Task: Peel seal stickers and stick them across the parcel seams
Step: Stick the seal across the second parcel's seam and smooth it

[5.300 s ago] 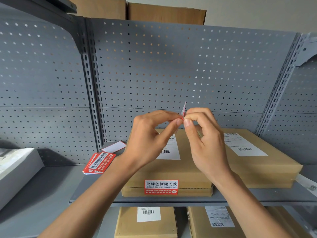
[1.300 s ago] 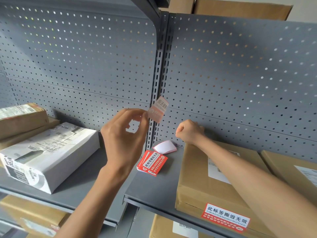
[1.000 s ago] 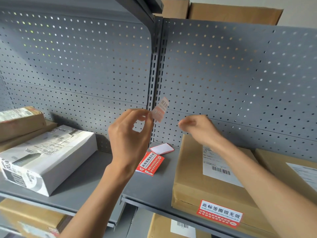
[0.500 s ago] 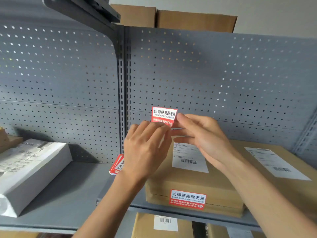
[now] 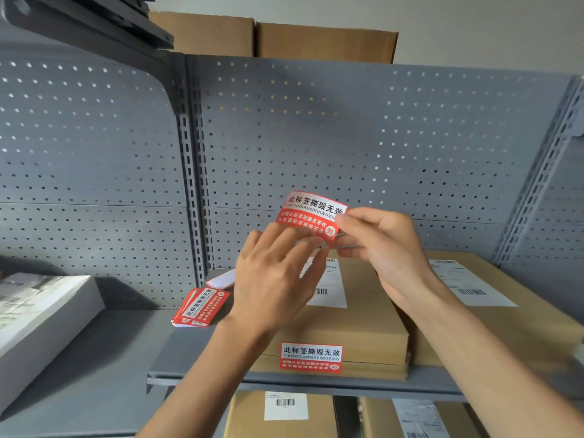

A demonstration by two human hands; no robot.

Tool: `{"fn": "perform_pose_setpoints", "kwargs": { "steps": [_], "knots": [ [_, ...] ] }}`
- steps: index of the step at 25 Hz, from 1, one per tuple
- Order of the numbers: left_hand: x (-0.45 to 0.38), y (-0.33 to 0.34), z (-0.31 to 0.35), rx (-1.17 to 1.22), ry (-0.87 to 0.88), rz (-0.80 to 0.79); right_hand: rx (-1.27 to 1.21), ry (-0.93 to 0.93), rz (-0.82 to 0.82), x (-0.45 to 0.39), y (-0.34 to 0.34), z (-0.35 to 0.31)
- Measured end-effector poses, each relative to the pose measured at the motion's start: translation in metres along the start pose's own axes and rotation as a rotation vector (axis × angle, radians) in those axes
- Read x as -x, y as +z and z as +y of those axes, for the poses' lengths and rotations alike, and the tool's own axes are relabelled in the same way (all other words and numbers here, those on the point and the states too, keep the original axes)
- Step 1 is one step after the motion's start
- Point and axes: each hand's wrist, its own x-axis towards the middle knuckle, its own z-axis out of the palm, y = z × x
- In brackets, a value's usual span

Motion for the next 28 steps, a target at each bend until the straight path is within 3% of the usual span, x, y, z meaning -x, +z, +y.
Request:
{"fn": "perform_pose_setpoints", "kwargs": {
  "steps": [2, 5, 7, 9, 12, 18, 28],
  "knots": [
    [0.005, -0.005, -0.003, 0.124, -0.119, -0.019, -0.004, 0.043, 0.030, -0.001, -0.011, 0.001],
    [0.015, -0.019, -0.021, 0.259, -0.486, -0.040, 0.018, 0.096, 0.091, -0.003, -0.029, 0.008],
    [0.021, -0.023, -0.037, 0.302, -0.766, -0.143, 0.032, 0.113, 0.125, -0.004, -0.040, 0.014],
    [0.028, -0.023, -0.047, 0.310, -0.913, -0.308, 0.065, 0.125, 0.143, -0.005, -0.046, 0.020],
    [0.033, -0.017, -0.048, 0.330, -0.965, -0.513, 0.115, 0.128, 0.133, -0.005, -0.047, 0.024],
    [0.042, -0.008, -0.058, 0.305, -1.122, -0.729, 0.225, 0.108, 0.131, -0.008, -0.048, 0.034],
    [0.038, -0.009, -0.059, 0.398, -1.182, -0.780, 0.223, 0.251, 0.160, -0.007, -0.047, 0.059]
  ]
}}
